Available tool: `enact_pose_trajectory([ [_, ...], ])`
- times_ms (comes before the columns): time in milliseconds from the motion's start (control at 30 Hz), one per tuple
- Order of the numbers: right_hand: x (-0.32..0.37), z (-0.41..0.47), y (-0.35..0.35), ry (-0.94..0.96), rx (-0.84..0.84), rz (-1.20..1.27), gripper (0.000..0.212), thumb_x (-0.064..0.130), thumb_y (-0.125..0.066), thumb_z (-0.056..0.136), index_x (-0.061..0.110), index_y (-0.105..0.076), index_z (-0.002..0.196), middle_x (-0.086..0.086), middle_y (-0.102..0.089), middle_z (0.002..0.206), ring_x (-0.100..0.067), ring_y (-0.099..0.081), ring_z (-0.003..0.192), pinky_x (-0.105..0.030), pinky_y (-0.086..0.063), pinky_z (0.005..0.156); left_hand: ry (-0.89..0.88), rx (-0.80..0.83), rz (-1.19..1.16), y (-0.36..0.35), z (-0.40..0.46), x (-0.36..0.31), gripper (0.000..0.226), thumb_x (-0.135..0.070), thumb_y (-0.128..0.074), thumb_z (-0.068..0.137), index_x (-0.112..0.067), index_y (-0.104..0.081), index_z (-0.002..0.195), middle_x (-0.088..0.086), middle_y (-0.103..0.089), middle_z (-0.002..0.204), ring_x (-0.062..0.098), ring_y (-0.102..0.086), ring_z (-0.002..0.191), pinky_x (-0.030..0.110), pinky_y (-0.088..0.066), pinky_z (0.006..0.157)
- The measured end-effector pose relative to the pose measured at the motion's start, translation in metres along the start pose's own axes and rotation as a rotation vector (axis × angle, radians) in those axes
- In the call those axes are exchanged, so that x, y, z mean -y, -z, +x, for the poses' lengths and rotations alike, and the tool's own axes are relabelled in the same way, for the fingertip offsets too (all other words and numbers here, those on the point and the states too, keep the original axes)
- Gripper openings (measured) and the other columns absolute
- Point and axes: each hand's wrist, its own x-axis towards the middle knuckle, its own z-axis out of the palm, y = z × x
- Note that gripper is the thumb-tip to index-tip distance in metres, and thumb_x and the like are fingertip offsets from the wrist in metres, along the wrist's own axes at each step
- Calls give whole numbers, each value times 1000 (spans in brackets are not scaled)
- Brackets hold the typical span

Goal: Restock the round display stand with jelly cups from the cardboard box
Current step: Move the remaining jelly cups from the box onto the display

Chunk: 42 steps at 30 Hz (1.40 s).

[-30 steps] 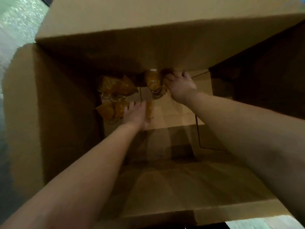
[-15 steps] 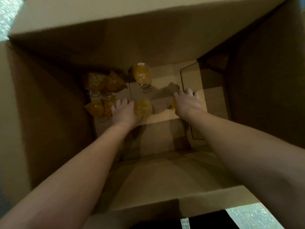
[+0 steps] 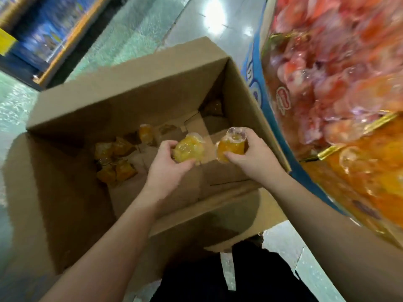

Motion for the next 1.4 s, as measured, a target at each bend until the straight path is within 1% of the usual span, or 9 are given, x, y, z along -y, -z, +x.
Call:
enact_pose_trajectory([
  [200, -29, -72, 125, 28, -176, 113, 53, 32, -76, 84, 43, -39, 120, 20, -48, 112, 3, -49, 96, -2, -34, 77, -165, 97, 0, -48, -51, -122, 56, -31, -80, 81, -38, -41, 120, -15, -56, 108, 8, -61, 95, 26, -55, 78],
  [333, -66, -116, 189, 6, -318, 93, 61, 36, -75, 85, 35, -41, 136, 18, -40, 121, -1, -39, 110, -21, -32, 91, -291, 173, 21, -93, -77, -189, 57, -31, -82, 79, -35, -44, 122, -17, -58, 106, 2, -58, 93, 19, -45, 72],
  [500, -127, -160, 249, -57, -499, 108, 67, 37, -77, 84, 24, -44, 141, 5, -48, 136, -1, -40, 111, -21, -34, 91, -434, 272, 98, -163, -104, -256, 53, -33, -80, 79, -34, -46, 119, -13, -60, 104, 2, -58, 89, 13, -40, 68],
  [600, -165, -181, 276, -128, -593, 147, 66, 35, -77, 84, 22, -45, 140, 3, -49, 136, -11, -48, 115, -25, -36, 89, -519, 340, 174, -207, -114, -289, 56, -35, -79, 79, -33, -43, 122, -9, -56, 115, 11, -56, 101, 24, -43, 81],
  [867, -251, -191, 327, -327, -866, 275, 65, 28, -78, 84, 15, -47, 140, -7, -51, 137, -24, -50, 125, -34, -43, 98, -721, 389, 378, -329, -127, -362, 59, -29, -77, 80, -19, -49, 131, -9, -43, 114, 13, -48, 105, 27, -40, 78],
  [967, -272, -178, 341, -358, -899, 308, 63, 28, -76, 84, 16, -48, 140, -7, -53, 136, -25, -52, 123, -43, -47, 100, -758, 400, 430, -374, -120, -385, 58, -24, -76, 79, -14, -52, 130, 0, -49, 121, 16, -49, 113, 24, -37, 84],
  [1067, -283, -161, 351, -372, -921, 316, 61, 27, -75, 83, 18, -49, 138, -3, -54, 132, -22, -57, 112, -43, -52, 94, -753, 391, 534, -405, -108, -397, 63, -27, -76, 79, -12, -49, 134, 8, -47, 134, 28, -49, 124, 35, -44, 96],
  [1267, -308, -134, 360, -440, -944, 296, 64, 27, -77, 82, 13, -49, 138, -7, -54, 137, -26, -53, 124, -42, -47, 101, -758, 354, 677, -446, -96, -409, 63, -34, -72, 82, -14, -48, 137, 8, -45, 138, 32, -50, 124, 38, -43, 89],
  [1400, -317, -124, 360, -473, -970, 307, 63, 28, -76, 81, 15, -49, 137, -6, -55, 135, -26, -56, 120, -49, -53, 95, -756, 334, 743, -460, -92, -410, 60, -30, -69, 84, -14, -45, 136, 8, -43, 139, 32, -48, 126, 42, -43, 92],
])
